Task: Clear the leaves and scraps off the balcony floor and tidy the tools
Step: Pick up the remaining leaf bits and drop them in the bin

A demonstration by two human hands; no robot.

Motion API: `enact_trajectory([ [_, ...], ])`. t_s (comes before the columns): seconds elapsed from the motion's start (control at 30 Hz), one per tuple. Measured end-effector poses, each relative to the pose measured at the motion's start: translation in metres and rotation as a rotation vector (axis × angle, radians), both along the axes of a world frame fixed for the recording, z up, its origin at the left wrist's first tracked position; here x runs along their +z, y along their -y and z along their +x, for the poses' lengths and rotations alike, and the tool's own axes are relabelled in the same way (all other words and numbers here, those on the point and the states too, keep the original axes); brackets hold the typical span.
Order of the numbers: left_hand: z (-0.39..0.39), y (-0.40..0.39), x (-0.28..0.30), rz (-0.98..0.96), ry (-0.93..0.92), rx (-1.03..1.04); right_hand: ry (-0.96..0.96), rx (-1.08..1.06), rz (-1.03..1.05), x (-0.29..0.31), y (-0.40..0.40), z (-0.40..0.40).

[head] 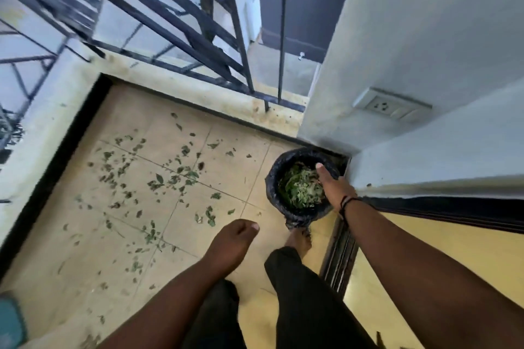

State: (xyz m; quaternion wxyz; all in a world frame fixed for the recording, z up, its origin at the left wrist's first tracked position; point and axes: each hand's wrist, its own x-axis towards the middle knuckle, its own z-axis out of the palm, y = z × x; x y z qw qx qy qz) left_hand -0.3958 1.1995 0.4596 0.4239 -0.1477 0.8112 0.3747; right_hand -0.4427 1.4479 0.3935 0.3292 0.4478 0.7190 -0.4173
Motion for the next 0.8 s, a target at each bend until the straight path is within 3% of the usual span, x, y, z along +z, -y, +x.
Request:
enact_trajectory([
  [0.17, 0.031, 0.027, 0.044, -0.015, -0.072, -0.061, -0.112, -0.075, 0.151, 0.061, -0.004, 0.004],
  [0.27, 0.059, 0.056, 0.067, -0.021, -0.088, -0.042, -0.191, -0.018, 0.131, 0.089, 0.004, 0.01],
  [0.43, 0.146, 0.147, 0.086, -0.05, -0.079, 0.073, -0.307, 0.438, 0.172, 0.137, 0.067, 0.04],
  [0.53, 0.227, 0.22, 0.102, -0.104, -0.067, 0.182, -0.265, 0.619, 0.131, 0.155, 0.136, 0.068],
  [0.8, 0.423, 0.357, 0.12, -0.334, -0.063, 0.598, -0.277, 1.642, 0.183, 0.207, 0.393, 0.179],
])
